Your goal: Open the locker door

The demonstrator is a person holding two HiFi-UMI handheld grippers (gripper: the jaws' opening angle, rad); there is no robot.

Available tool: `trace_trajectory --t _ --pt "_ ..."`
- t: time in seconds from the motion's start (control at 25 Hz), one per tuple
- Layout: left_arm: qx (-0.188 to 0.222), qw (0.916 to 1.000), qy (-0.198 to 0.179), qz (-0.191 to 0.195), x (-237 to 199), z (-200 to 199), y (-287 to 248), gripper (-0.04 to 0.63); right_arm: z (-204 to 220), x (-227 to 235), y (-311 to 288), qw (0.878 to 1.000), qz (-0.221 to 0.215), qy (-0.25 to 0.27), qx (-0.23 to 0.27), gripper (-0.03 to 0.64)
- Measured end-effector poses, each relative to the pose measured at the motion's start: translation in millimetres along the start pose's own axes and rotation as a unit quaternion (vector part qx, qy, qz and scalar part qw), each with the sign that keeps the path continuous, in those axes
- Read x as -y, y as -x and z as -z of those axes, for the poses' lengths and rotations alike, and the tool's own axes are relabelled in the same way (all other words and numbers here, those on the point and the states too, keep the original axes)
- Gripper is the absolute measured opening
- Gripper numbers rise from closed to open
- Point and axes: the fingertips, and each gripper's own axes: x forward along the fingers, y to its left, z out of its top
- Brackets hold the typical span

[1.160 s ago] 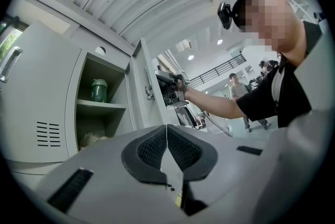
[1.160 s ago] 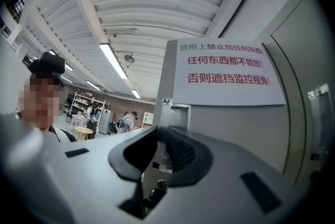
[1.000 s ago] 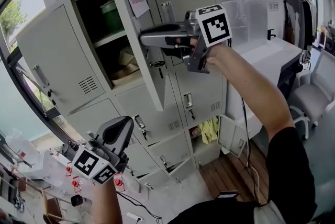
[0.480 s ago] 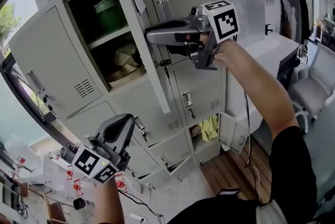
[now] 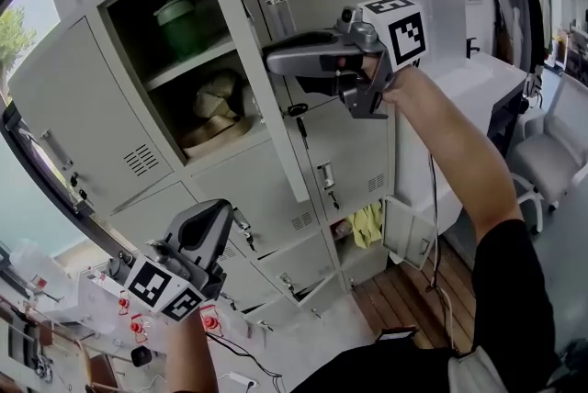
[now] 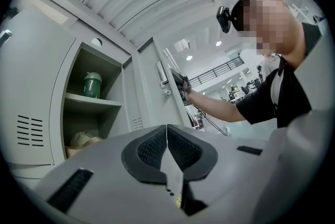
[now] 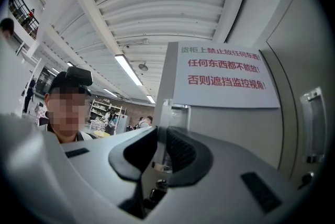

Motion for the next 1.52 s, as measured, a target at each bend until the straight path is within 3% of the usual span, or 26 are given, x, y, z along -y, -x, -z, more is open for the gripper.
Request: trace_trajectory --t 0.36,1.0,1.52 --pt "-0.002 0.9995 0.004 -0.031 11 7 -18 0.017 -4 -4 27 0.999 -0.041 -0.007 0.004 0.063" --pt "-0.012 0.9986 0.002 -0.051 23 8 -35 0.018 -10 -1 68 0.994 -0.105 -0.022 0.028 0.064" --pt "-0.015 0.9984 -0.009 -0.054 34 5 -43 0.018 -12 2 98 0.995 -0.095 -0.013 0.029 0.061"
